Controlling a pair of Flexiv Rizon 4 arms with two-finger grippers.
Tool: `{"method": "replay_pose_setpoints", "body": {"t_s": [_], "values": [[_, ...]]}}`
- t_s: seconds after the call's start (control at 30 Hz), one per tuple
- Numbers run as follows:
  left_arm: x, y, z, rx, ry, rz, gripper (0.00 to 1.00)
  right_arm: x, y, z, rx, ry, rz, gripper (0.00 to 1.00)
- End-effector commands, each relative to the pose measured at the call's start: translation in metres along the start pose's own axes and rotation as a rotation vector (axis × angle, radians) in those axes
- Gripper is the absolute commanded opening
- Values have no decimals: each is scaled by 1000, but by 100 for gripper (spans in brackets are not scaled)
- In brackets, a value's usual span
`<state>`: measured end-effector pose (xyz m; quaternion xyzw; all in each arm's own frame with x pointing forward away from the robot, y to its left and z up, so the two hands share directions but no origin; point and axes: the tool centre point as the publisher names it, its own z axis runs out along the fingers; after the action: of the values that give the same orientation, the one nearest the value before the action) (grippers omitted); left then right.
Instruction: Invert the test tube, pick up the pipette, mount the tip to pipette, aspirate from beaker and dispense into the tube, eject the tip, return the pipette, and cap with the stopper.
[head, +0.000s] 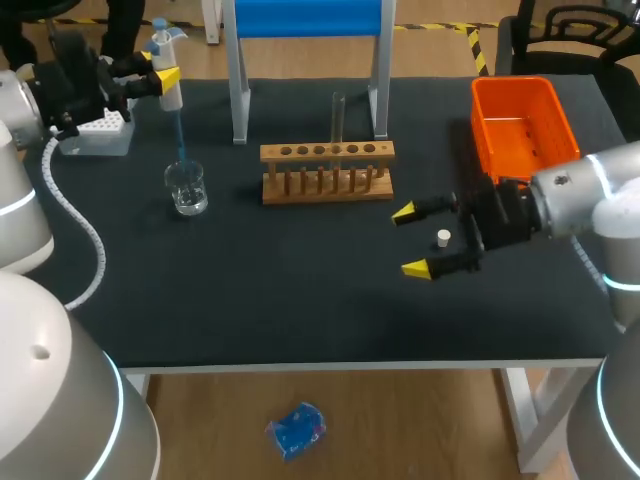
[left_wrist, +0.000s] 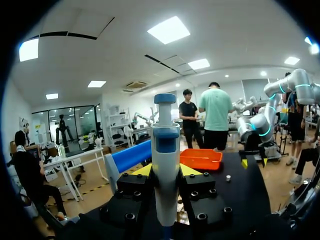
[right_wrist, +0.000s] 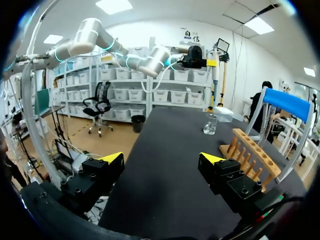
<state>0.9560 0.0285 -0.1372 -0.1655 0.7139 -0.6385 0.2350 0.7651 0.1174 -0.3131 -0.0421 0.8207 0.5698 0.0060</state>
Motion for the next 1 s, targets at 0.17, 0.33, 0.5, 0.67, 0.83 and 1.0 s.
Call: {"method": "replay_pose_setpoints", "body": {"t_s": [0.17,0.33,0.5,0.67,0.83,1.0], "values": [[0,0,0,2,1,1,0,-12,14,66,9,-177,-10,100],[0,0,0,2,1,1,0,-24,16,102,-20,-219,36,100],[0,0,0,2,1,1,0,-35,24,139,-45,-232,43,100],[0,0,0,2,1,1,0,-36,27,144,-54,-201,30,100],[0,0,0,2,1,1,0,-36,27,144,-54,-201,30,100],[0,0,0,2,1,1,0,-36,27,144,-54,-201,30,100]]}}
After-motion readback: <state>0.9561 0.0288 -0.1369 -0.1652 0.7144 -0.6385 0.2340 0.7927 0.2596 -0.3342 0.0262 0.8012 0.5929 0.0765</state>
